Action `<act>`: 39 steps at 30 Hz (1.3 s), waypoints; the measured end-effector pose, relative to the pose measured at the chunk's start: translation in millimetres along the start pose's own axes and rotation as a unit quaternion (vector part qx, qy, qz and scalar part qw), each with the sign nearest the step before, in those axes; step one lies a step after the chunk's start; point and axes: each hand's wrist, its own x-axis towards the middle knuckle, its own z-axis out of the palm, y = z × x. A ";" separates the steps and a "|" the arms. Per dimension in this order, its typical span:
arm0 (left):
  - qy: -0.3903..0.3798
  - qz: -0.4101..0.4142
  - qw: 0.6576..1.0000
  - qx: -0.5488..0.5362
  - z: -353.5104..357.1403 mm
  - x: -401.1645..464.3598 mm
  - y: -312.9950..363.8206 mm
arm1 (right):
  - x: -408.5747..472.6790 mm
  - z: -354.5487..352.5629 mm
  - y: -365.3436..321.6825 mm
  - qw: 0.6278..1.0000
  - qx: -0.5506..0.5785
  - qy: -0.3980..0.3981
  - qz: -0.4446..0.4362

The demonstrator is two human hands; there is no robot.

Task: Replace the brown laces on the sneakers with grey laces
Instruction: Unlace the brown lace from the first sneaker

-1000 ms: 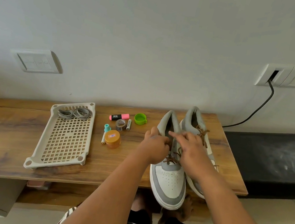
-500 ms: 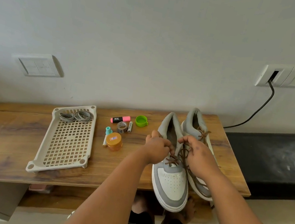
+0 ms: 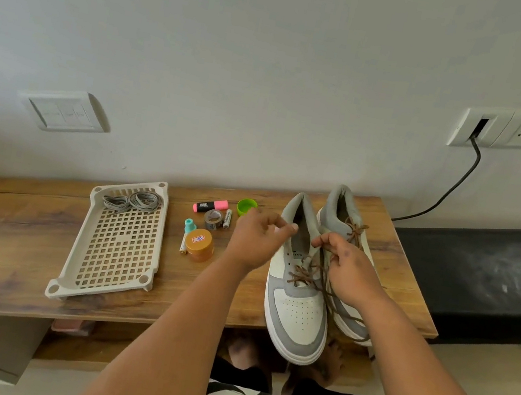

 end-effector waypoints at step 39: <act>-0.083 0.100 0.954 0.271 15.9 -6.5 3.8 | -0.8 -1.5 3.1 1.000 0.009 0.002 -0.002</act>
